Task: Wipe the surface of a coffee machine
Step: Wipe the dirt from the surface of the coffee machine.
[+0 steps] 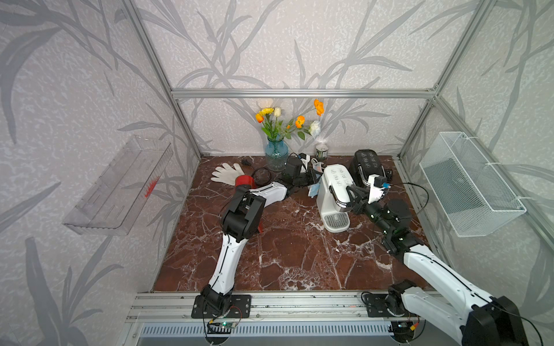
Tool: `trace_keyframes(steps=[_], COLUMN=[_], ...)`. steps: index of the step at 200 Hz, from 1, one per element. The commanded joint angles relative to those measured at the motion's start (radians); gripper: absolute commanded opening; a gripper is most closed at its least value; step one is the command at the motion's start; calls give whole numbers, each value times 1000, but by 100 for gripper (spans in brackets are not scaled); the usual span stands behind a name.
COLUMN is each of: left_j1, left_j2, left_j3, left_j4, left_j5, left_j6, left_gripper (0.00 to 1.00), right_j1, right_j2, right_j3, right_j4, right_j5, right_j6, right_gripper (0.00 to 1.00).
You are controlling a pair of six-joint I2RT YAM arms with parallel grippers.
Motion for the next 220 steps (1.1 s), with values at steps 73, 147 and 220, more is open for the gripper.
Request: trace_keyframes(steps=[73, 147, 220], left_j1=[-26, -23, -24], left_j2=[-49, -85, -9], left_j3=[-57, 204, 258], left_j4=[-145, -263, -179], left_j5=[57, 73, 124], left_j6=[100, 123, 60], left_gripper=[0, 0, 0], right_j1=[5, 5, 5], right_j2=[61, 58, 59], right_j3=[-42, -45, -47], right_j4=[-130, -129, -128], right_j5=[-27, -22, -34], right_j6=[8, 2, 6], right_gripper=[24, 24, 24])
